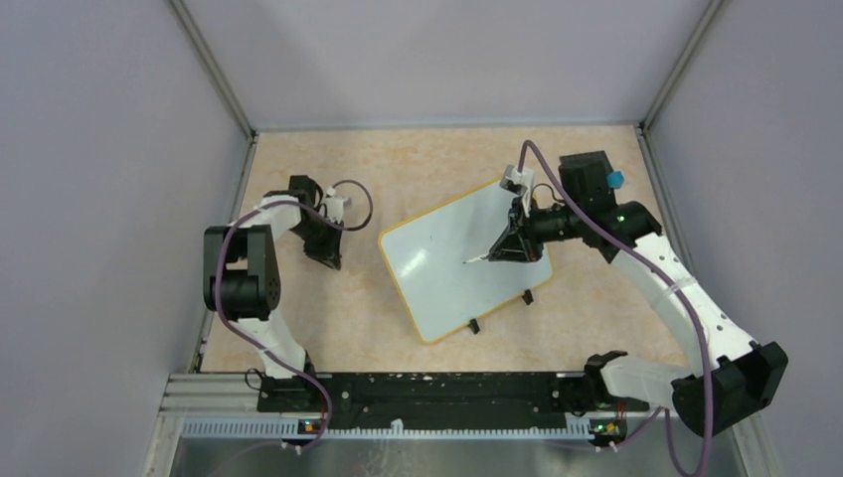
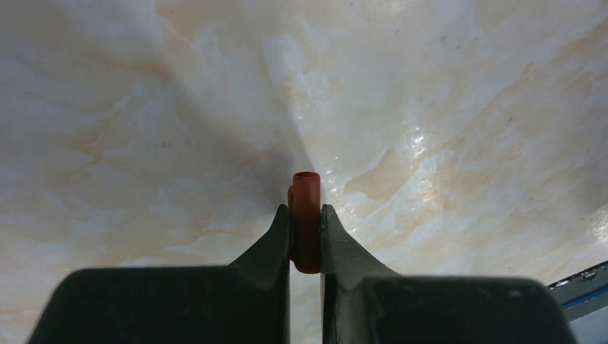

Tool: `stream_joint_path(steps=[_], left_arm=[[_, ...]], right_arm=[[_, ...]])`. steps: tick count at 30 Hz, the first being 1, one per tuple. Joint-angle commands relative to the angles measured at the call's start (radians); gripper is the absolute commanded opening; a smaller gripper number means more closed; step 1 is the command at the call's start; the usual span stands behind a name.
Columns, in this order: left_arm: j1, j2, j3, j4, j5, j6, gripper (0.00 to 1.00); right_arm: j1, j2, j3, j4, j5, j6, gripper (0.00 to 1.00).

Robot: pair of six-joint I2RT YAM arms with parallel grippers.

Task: Write a sentence on the whiteboard
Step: Place the pen cap at the center of the board, then hold the whiteboard on the whiteboard stand.

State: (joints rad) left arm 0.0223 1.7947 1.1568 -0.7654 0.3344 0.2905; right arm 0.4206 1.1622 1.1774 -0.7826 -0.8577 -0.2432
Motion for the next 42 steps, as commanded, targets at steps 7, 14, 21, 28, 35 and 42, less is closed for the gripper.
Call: stream_joint_path(steps=[7, 14, 21, 28, 35, 42], left_arm=[[-0.004, -0.042, -0.086, 0.027, -0.043, 0.051, 0.36], [-0.004, -0.049, -0.082, 0.013, -0.008, 0.058, 0.49], [-0.002, -0.108, -0.009, -0.033, 0.106, 0.051, 0.56], [0.002, -0.238, 0.224, -0.104, 0.302, 0.062, 0.69], [-0.002, -0.263, 0.417, -0.219, 0.723, 0.085, 0.69], [-0.077, -0.324, 0.303, -0.173, 0.849, 0.077, 0.68]], right_arm=[[0.014, -0.002, 0.023, 0.076, -0.001, -0.042, 0.00], [0.014, 0.036, 0.070, 0.073, 0.003, -0.062, 0.00], [0.017, 0.083, 0.153, 0.038, -0.001, -0.105, 0.00], [0.049, 0.124, 0.224, 0.048, 0.049, -0.117, 0.00], [0.136, 0.219, 0.384, -0.016, 0.192, -0.191, 0.00], [0.210, 0.216, 0.346, 0.081, 0.181, -0.164, 0.00]])
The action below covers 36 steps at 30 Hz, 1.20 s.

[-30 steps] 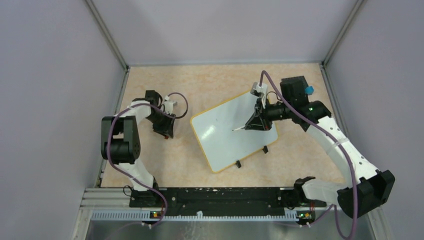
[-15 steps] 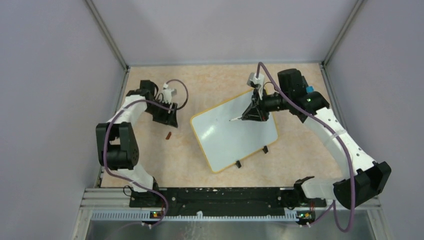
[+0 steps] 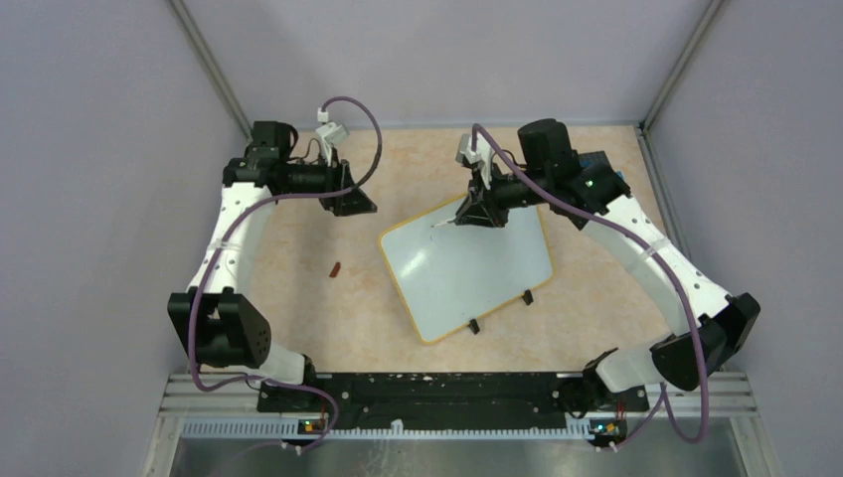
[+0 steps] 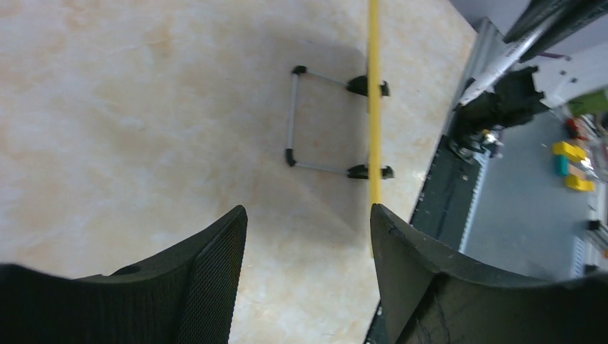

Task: Write a sentence on the whiteboard
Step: Hold the whiteboard on the whiteboard stand.

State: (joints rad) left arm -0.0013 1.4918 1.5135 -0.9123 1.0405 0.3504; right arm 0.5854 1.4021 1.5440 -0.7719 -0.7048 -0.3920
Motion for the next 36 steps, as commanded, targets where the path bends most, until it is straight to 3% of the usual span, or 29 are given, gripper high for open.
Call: stream_joint_path(steps=[1, 10, 24, 29, 33, 34, 36], left_arm=[[-0.069, -0.024, -0.059, -0.030, 0.144, 0.020, 0.68], [-0.196, -0.008, -0.118, 0.011, 0.122, -0.014, 0.52], [-0.263, 0.145, 0.021, -0.022, 0.053, 0.020, 0.14], [-0.285, 0.188, 0.071, -0.030, 0.034, 0.034, 0.05], [-0.299, 0.233, 0.121, -0.074, 0.022, 0.043, 0.05], [-0.301, 0.238, 0.128, -0.094, 0.023, 0.045, 0.09], [-0.300, 0.231, 0.129, -0.108, 0.026, 0.037, 0.27]], right_arm=[[0.061, -0.034, -0.035, 0.088, 0.044, -0.017, 0.00], [0.110, -0.047, -0.060, 0.134, 0.076, 0.055, 0.00], [0.138, -0.090, -0.095, 0.099, 0.064, 0.038, 0.00], [0.153, -0.084, -0.117, 0.136, 0.102, 0.050, 0.00], [0.167, -0.078, -0.116, 0.149, 0.131, 0.055, 0.00], [0.168, -0.080, -0.117, 0.156, 0.146, 0.062, 0.00], [0.168, -0.087, -0.126, 0.177, 0.180, 0.074, 0.00]])
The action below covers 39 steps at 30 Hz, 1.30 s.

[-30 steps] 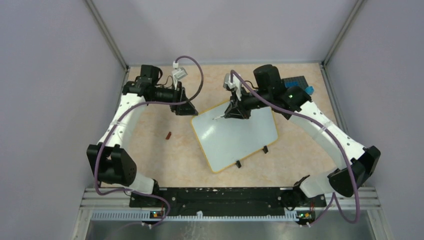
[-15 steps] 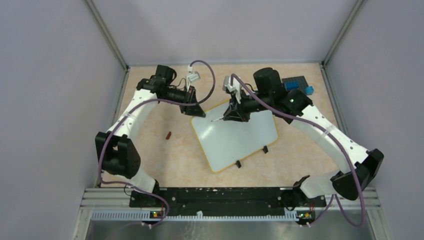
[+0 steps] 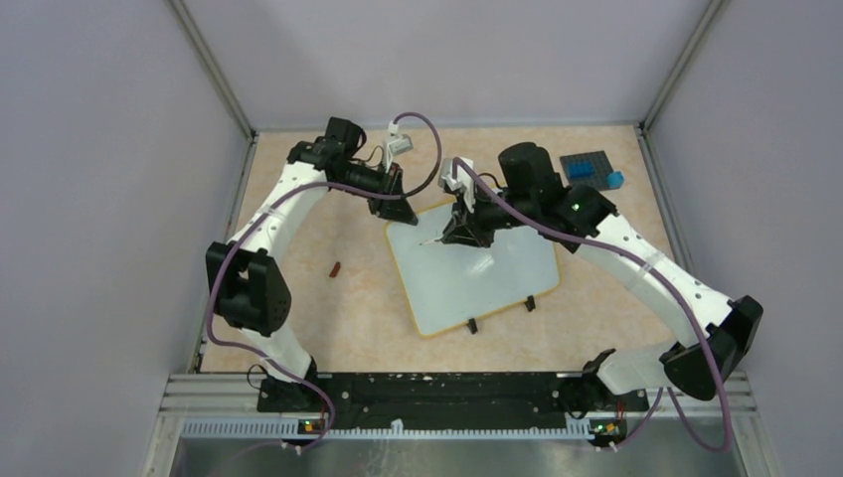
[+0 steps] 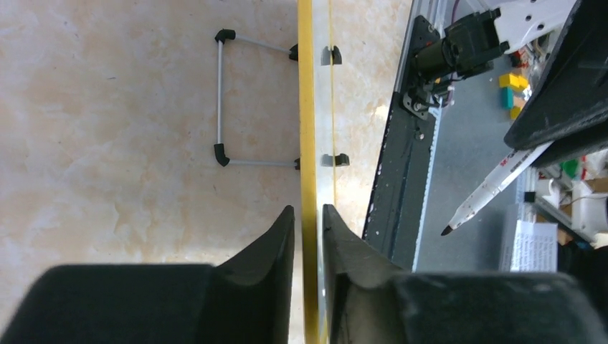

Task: Write a sentence on the whiteboard
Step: Hold the whiteboard on the whiteboard stand.

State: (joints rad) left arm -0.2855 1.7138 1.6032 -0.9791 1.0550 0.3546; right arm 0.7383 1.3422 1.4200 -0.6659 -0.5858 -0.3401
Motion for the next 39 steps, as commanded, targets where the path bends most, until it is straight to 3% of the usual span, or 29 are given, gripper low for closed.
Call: stream_joint_path(steps=[1, 4, 11, 22, 27, 39], left_arm=[[-0.014, 0.002, 0.038, -0.038, 0.009, 0.027, 0.33], [0.016, -0.032, 0.040, -0.037, 0.027, 0.008, 0.40], [0.061, -0.117, -0.038, -0.029, 0.044, 0.001, 0.42], [0.071, -0.116, -0.065, 0.005, 0.057, -0.033, 0.29], [0.071, -0.108, -0.067, 0.008, 0.064, -0.036, 0.18], [0.069, -0.103, -0.071, 0.010, 0.051, -0.040, 0.03]], right_arm=[[0.015, -0.029, -0.008, 0.080, 0.072, 0.029, 0.00], [0.017, -0.024, -0.031, 0.113, 0.084, 0.047, 0.00], [0.050, 0.002, -0.037, 0.176, 0.125, 0.071, 0.00], [0.118, 0.035, -0.040, 0.222, 0.241, 0.082, 0.00], [0.134, 0.050, -0.032, 0.219, 0.252, 0.080, 0.00], [0.145, 0.091, 0.015, 0.206, 0.242, 0.098, 0.00]])
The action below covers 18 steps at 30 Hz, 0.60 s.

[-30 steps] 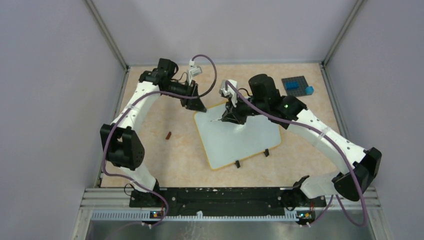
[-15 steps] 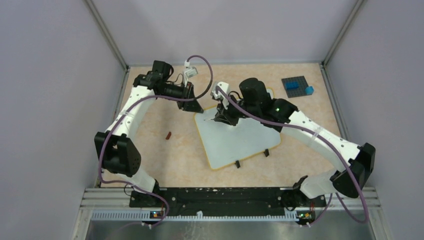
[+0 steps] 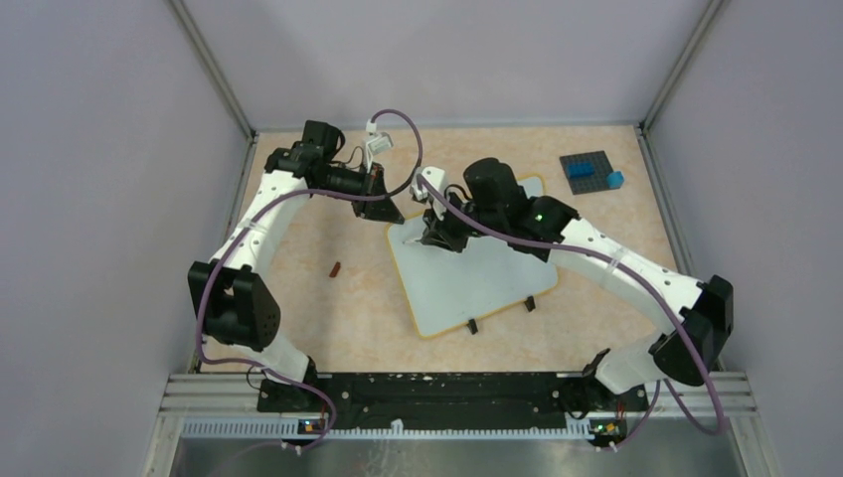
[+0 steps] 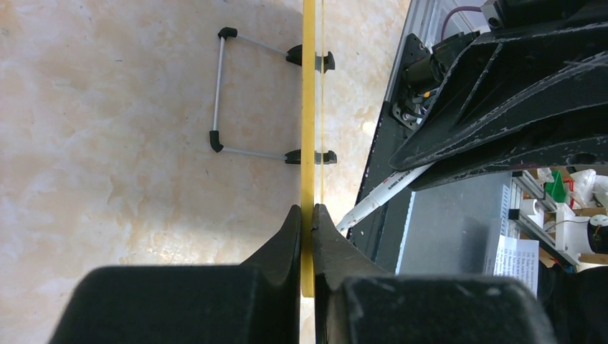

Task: Write a sentence on the whiteboard
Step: Hold the whiteboard on the whiteboard stand.

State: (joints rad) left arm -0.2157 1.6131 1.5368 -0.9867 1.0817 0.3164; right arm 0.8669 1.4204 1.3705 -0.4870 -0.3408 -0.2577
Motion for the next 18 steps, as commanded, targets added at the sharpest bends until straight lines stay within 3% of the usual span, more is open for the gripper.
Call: stream_joint_path(steps=[1, 18], left_arm=[[-0.001, -0.002, -0.004, 0.018, 0.024, -0.002, 0.02], [-0.002, -0.004, -0.006, 0.017, 0.017, -0.001, 0.00]], right_arm=[[0.017, 0.016, 0.070, 0.026, -0.003, 0.015, 0.00], [0.017, 0.047, 0.106, 0.039, 0.040, 0.017, 0.00]])
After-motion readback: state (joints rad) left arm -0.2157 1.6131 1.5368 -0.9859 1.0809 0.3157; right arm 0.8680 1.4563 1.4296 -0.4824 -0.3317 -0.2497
